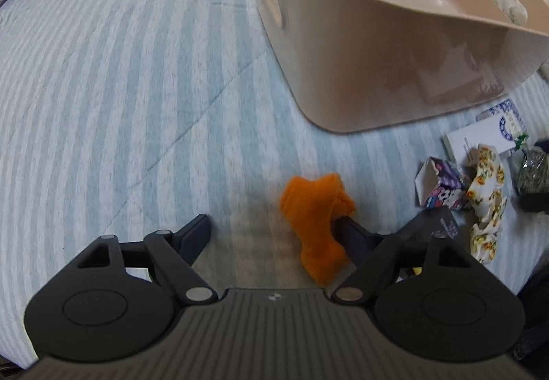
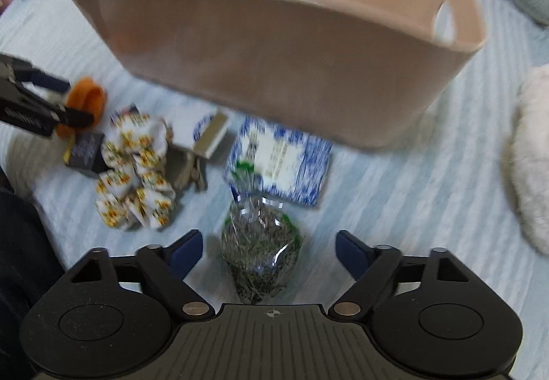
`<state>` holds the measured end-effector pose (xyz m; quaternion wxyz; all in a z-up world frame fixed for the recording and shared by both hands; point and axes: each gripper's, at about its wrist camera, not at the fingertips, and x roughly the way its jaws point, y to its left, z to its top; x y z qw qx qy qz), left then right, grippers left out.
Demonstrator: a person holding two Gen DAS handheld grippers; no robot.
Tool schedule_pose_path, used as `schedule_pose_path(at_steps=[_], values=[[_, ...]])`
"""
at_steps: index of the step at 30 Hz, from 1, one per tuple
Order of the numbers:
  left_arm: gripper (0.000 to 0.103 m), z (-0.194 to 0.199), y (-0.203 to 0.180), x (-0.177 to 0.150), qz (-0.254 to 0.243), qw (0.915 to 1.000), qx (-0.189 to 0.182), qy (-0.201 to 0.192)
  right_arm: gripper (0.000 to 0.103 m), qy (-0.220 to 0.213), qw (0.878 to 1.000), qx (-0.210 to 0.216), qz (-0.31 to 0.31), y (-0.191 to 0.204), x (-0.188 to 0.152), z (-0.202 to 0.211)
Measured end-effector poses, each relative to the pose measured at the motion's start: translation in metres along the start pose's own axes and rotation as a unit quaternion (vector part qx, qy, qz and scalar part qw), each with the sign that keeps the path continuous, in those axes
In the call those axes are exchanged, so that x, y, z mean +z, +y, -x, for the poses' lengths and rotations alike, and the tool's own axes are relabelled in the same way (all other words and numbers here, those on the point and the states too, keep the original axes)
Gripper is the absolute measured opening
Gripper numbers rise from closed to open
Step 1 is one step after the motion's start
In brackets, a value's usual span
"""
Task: Organize objects
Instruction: 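Grasp the orange sock with the left tool while the right tool grasps the herb bag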
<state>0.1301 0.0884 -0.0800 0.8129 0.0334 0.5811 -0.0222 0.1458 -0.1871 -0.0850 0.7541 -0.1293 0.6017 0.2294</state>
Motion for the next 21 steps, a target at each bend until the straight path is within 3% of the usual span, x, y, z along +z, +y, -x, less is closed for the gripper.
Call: schedule_pose_path(at_steps=[4, 6, 8, 9, 15, 21], values=[[0.070, -0.001, 0.001, 0.000, 0.003, 0.9999, -0.011, 0.003, 0.050, -0.004, 1.000, -0.003, -0.002, -0.003, 0.000, -0.002], [0.051, 0.003, 0.001, -0.001, 0.002, 0.9999, -0.015, 0.002, 0.044, -0.013, 1.000, -0.010, -0.005, -0.003, -0.002, 0.001], [0.015, 0.009, -0.001, -0.001, 0.003, 0.9996, -0.027, 0.000, 0.044, -0.023, 0.999, -0.022, -0.009, -0.003, -0.006, 0.006], [0.011, 0.012, -0.001, -0.001, 0.006, 0.9993, -0.038, 0.002, 0.043, -0.026, 0.999, -0.024, -0.012, -0.003, -0.007, 0.009], [0.008, 0.035, -0.008, -0.003, 0.000, 0.9989, -0.042, -0.022, 0.042, -0.066, 0.997, -0.028, -0.032, -0.005, -0.017, 0.036], [0.008, 0.077, -0.012, 0.003, -0.005, 0.9963, -0.036, -0.078, 0.042, -0.141, 0.987, -0.043, -0.057, -0.014, -0.012, 0.081]])
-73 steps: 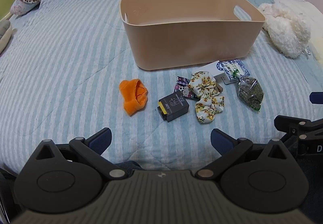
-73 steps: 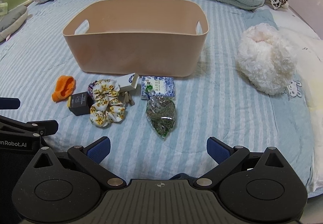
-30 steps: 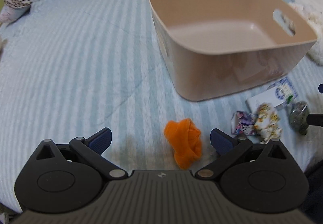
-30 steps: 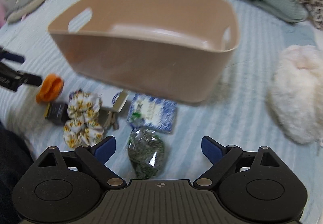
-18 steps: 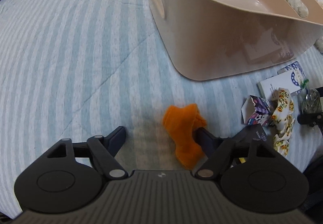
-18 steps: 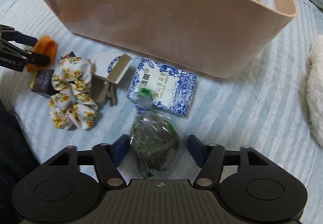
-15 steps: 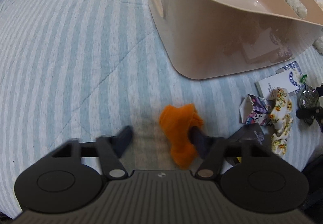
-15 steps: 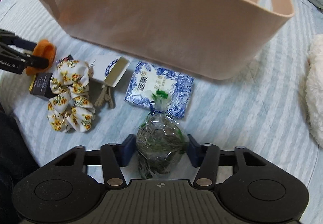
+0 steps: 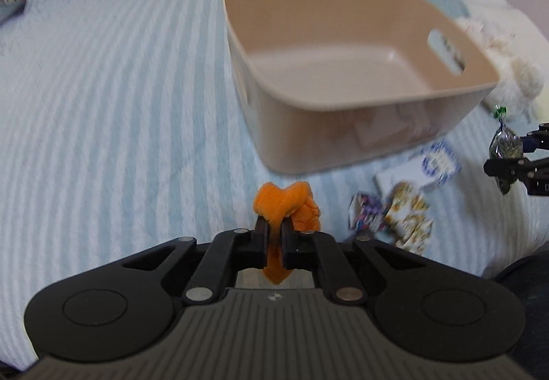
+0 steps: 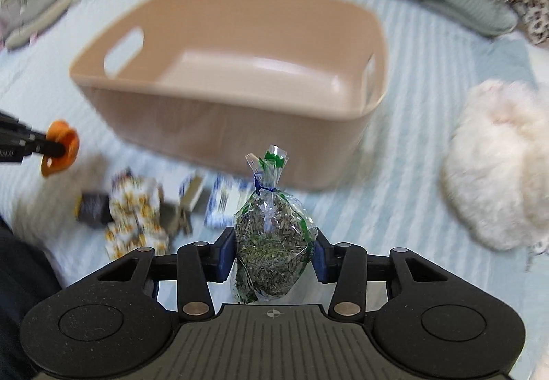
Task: Organize objects
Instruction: 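Grasp the orange sock with the left tool while the right tool grasps the herb bag, then lower the sock and herb bag into the basket and open both tools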
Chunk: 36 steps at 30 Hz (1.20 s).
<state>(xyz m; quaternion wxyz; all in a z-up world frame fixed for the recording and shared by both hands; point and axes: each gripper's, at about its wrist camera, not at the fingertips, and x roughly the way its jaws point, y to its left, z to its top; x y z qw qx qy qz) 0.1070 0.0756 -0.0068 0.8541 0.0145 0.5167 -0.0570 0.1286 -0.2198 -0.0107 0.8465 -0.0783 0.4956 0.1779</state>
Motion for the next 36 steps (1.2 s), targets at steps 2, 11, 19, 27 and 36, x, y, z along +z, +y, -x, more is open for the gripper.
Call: schedule_pose_path(at_steps=[2, 11, 19, 27, 36], values=[[0.008, 0.016, -0.001, 0.009, -0.001, 0.9997, 0.006, -0.022, 0.042, -0.027, 1.000, -0.006, -0.009, -0.004, 0.008, 0.013], [0.008, 0.063, -0.023, 0.054, -0.009, 0.9925, 0.026, -0.119, 0.042, -0.129, 0.991, -0.036, -0.024, -0.012, 0.053, 0.041], [0.008, 0.039, -0.058, 0.099, -0.034, 0.9888, 0.048, -0.138, 0.042, -0.144, 0.988, -0.060, -0.019, -0.007, 0.085, 0.021], [0.008, -0.022, -0.077, 0.103, -0.031, 0.9910, 0.069, -0.110, 0.042, -0.094, 0.993, -0.069, -0.024, -0.001, 0.093, -0.023], [0.057, -0.032, -0.082, 0.094, -0.016, 0.9942, 0.056, -0.090, 0.065, -0.062, 0.995, -0.072, -0.022, 0.005, 0.082, -0.042]])
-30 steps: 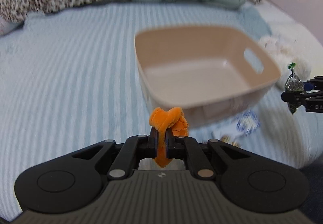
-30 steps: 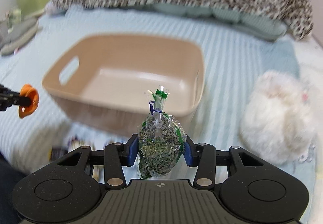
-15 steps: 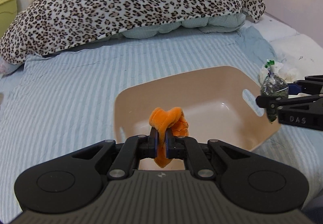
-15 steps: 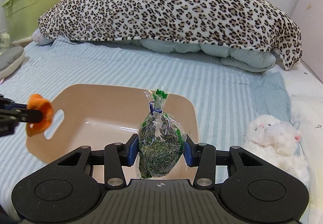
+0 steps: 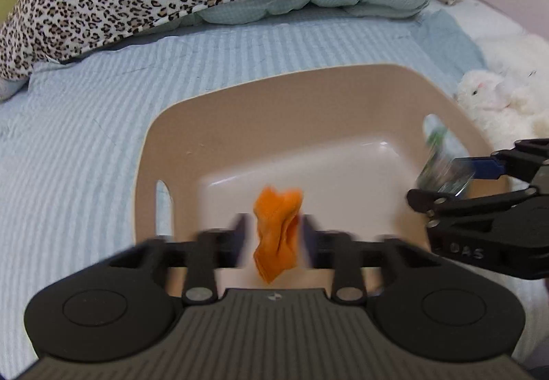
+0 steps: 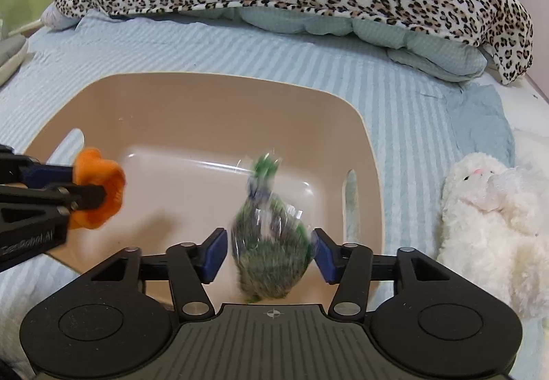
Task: Organize objects
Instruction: 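Lower the sock and herb bag into the basket and open both tools, then grasp the black battery box with the left tool while the right tool grasps the floral scrunchie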
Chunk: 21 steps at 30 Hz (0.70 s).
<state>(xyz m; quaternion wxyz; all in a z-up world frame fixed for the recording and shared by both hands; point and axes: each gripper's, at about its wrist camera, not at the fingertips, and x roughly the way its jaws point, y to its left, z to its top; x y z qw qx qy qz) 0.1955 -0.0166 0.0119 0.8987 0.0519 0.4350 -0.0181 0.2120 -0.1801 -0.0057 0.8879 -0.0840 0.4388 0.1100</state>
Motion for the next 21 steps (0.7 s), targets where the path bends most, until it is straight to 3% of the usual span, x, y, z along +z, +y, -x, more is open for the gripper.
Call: schedule_pose_path(at_steps=[1, 2, 5, 9, 15, 21], values=[[0.072, 0.007, 0.000, -0.002, 0.002, 1.0000, 0.000, -0.008, 0.069, -0.004, 1.000, 0.001, -0.002, -0.002, -0.001, 0.005], [0.076, 0.014, 0.000, -0.004, 0.000, 0.9998, 0.004, -0.019, 0.075, -0.008, 1.000, 0.002, -0.007, -0.004, -0.001, 0.011], [0.078, 0.035, -0.001, -0.012, -0.019, 0.9991, 0.009, -0.037, 0.081, -0.015, 1.000, 0.006, -0.024, -0.012, -0.005, 0.029], [0.083, 0.053, 0.005, -0.026, -0.015, 0.9994, 0.008, -0.031, 0.092, -0.019, 0.999, 0.003, -0.043, -0.019, -0.016, 0.052], [0.084, 0.069, 0.018, -0.060, -0.038, 0.9990, 0.014, -0.021, 0.092, -0.009, 0.998, 0.012, -0.059, -0.020, -0.044, 0.078], [0.084, 0.076, 0.031, -0.091, -0.030, 0.9995, 0.004, 0.005, 0.092, 0.014, 0.998, 0.027, -0.050, -0.003, -0.069, 0.080]])
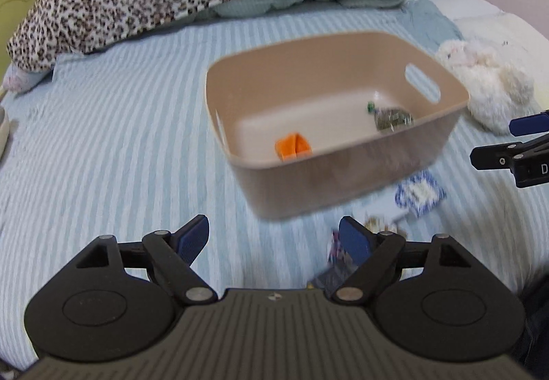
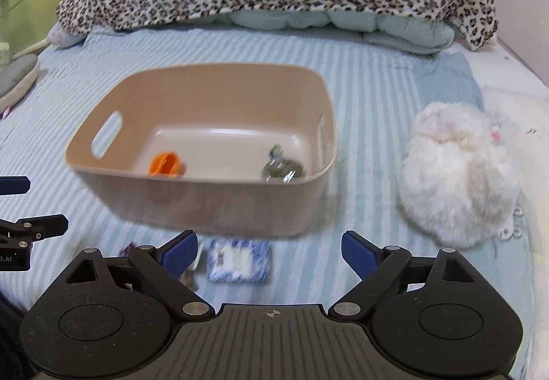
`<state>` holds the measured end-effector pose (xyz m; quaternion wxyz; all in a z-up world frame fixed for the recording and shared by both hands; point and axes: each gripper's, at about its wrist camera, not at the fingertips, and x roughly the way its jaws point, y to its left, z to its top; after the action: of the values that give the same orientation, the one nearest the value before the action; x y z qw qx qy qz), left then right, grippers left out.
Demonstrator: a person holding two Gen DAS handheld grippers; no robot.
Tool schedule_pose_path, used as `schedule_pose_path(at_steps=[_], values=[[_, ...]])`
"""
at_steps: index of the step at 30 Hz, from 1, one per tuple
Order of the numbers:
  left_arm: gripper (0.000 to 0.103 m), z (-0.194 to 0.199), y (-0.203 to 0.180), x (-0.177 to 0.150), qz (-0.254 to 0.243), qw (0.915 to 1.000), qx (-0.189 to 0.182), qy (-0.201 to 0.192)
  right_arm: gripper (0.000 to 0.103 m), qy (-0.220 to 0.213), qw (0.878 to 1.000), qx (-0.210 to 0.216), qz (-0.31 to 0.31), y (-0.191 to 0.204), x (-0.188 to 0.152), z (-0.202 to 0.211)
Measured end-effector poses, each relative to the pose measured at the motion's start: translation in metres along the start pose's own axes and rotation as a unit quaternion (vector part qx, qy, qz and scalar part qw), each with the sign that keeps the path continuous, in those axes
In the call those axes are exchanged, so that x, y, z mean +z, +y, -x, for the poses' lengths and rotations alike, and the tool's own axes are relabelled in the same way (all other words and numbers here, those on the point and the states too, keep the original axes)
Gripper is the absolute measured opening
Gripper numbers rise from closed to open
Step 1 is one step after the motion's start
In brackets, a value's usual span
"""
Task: Organize objects
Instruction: 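Grasp the black battery box with the left tool while the right tool grasps the floral scrunchie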
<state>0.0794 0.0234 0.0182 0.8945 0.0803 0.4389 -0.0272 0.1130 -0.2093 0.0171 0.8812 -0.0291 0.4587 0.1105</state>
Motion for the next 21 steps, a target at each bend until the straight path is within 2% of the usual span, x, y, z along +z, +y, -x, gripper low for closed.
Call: schedule_pose_path(at_steps=[7, 11, 15, 21], values=[[0.084, -0.020, -0.006, -0.029, -0.010, 0.9989, -0.007, 0.045, 0.092, 0.041, 0.999, 0.022, 0.023, 0.031, -0.025, -0.025], [0.084, -0.032, -0.016, -0.040, -0.038, 0.9980, -0.018, 0.047, 0.092, 0.061, 0.997, 0.038, 0.035, 0.049, -0.036, -0.043], [0.084, -0.045, -0.019, -0.045, -0.044, 0.9968, -0.023, 0.062, 0.092, 0.077, 0.995, 0.044, 0.047, 0.061, -0.047, -0.058], [0.084, -0.062, -0.020, -0.050, -0.059, 0.9952, -0.027, 0.074, 0.083, 0.104, 0.992, 0.061, 0.024, 0.059, -0.055, -0.076]])
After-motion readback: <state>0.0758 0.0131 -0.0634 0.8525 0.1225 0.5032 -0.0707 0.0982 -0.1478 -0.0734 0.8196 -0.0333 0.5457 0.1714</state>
